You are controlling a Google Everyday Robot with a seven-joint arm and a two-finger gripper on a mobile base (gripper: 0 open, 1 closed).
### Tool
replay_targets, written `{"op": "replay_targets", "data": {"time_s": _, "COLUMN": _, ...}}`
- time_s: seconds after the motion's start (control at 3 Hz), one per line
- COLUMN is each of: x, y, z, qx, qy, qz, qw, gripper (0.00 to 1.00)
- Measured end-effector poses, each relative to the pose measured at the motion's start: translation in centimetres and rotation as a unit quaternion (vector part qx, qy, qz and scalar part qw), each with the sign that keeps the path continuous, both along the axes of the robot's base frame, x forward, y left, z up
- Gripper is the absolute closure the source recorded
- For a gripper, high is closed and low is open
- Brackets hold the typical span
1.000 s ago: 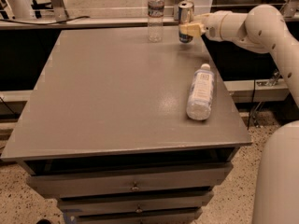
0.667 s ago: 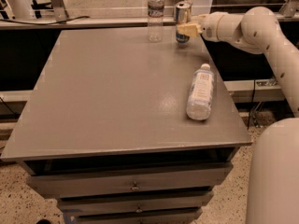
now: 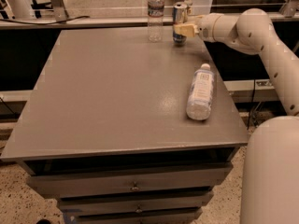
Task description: Move redbull can near water bottle
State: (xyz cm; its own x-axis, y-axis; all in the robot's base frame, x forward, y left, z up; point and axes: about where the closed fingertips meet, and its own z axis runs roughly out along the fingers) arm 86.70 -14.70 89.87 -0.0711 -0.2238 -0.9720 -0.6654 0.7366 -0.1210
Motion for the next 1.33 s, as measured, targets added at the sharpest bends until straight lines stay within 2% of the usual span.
{"op": "replay_targets", "data": {"time_s": 0.67, "x": 0.3, "y": 0.7, "z": -0.4, "qx": 0.01, "qy": 0.005, "qz": 0.004, "qw": 0.9999, "gripper": 0.12}}
{"op": "replay_targets", "data": {"time_s": 1.0, "x": 0.3, "y": 1.6, "z": -0.5, "qx": 0.018, "qy": 0.009, "qz": 0.012, "qw": 0.9997, "gripper": 0.0}}
{"op": "replay_targets", "data": {"time_s": 1.33, "x": 0.0, "y": 2.4, "z": -0.6, "qx": 0.025, "qy": 0.013, "qz": 0.021, "qw": 0.9994, "gripper": 0.0}}
